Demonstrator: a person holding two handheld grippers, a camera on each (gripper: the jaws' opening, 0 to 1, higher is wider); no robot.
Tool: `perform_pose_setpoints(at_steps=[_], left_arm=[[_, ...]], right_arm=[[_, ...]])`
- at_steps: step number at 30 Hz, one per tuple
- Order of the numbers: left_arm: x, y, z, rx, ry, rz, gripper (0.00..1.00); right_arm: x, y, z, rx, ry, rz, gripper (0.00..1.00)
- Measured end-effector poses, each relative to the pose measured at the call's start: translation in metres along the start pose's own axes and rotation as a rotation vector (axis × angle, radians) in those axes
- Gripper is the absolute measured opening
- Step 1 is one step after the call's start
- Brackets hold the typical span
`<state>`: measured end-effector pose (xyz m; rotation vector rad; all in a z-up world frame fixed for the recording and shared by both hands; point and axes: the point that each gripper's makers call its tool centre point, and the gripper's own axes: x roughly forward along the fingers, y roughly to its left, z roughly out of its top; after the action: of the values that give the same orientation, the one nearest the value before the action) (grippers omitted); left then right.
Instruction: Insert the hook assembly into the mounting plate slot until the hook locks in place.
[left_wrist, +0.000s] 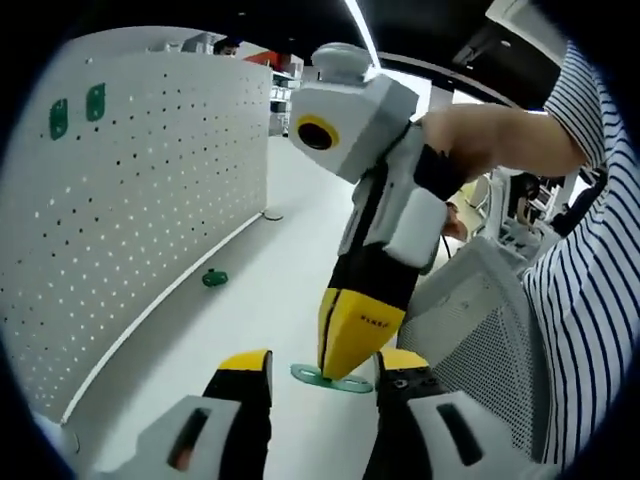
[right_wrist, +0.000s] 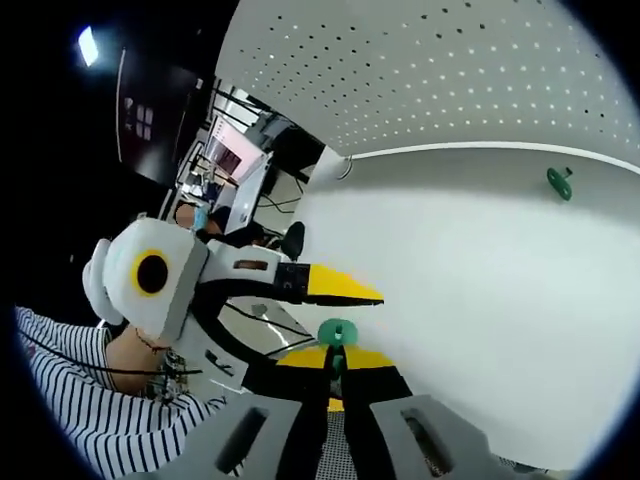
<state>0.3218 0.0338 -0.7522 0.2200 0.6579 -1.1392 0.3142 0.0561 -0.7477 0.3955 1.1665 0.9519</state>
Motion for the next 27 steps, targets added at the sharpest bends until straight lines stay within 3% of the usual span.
perform_pose_setpoints(at_steps=[7,10,14,17,23,27], left_arm=[[-0.013,0.010,0.017,-0.154,-0.109,0.012,0.61],[-0.022,0.017,0.026,-0.204,-0.154,0.036,0.71],[-0.033,0.024,0.039,-0.275,-0.229,0.054,0.74],[-0.041,0.031,0.045,-0.310,-0.259,0.069,0.79],[-0.055,0.045,0.058,-0.364,-0.327,0.119,0.88],[-0.060,0.047,0.062,-0.378,-0.351,0.117,0.89]], right_arm=[[-0.009,0.010,0.028,-0.063,-0.128,0.012,0.00],[-0.014,0.018,0.045,-0.098,-0.219,0.024,0.00],[-0.020,0.021,0.064,-0.193,-0.320,-0.042,0.00],[-0.024,0.029,0.077,-0.215,-0.405,-0.030,0.00],[-0.028,0.035,0.093,-0.330,-0.515,-0.118,0.00],[-0.029,0.037,0.100,-0.323,-0.572,-0.135,0.00]])
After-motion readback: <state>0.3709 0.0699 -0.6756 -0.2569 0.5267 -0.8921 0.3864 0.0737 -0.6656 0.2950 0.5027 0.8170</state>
